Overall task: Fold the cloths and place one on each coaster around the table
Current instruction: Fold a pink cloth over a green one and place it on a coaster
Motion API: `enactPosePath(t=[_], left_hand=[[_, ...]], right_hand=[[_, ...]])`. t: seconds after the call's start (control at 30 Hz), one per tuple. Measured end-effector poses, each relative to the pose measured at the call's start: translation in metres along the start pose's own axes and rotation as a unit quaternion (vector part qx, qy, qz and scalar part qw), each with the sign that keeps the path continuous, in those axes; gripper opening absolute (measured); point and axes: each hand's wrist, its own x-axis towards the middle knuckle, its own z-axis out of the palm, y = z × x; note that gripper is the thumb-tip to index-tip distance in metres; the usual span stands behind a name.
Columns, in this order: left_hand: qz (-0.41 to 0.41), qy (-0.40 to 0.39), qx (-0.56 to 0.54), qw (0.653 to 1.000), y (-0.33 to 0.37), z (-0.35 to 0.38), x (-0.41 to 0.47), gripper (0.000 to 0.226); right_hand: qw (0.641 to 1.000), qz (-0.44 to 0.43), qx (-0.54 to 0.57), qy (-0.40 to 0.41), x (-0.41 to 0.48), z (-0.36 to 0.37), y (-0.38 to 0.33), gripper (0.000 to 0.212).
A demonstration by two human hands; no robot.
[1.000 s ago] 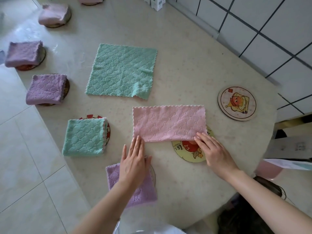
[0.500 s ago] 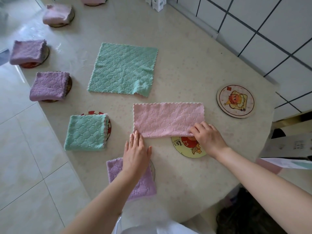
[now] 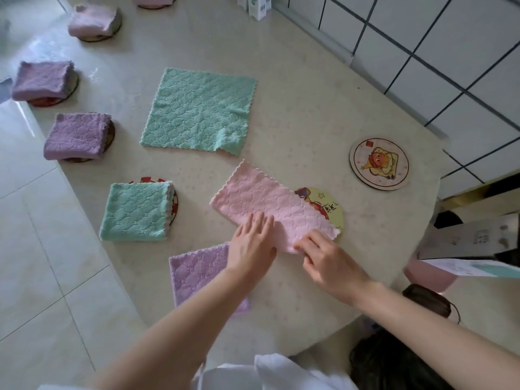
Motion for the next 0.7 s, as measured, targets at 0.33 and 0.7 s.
enactPosePath(t=[0.33, 0.7], left_hand=[[0.170, 0.022, 0.030, 0.985, 0.000, 0.029, -0.025, 0.059], [0.226, 0.039, 0.016, 0.973, -0.022, 0.039, -0.051, 0.041]], right_hand=[[0.998, -0.039, -0.044, -0.030, -0.003, -0.009, 0.012, 0.027], [0.950, -0.162, -0.183, -0.195, -0.010, 0.005, 0.070, 0.078]])
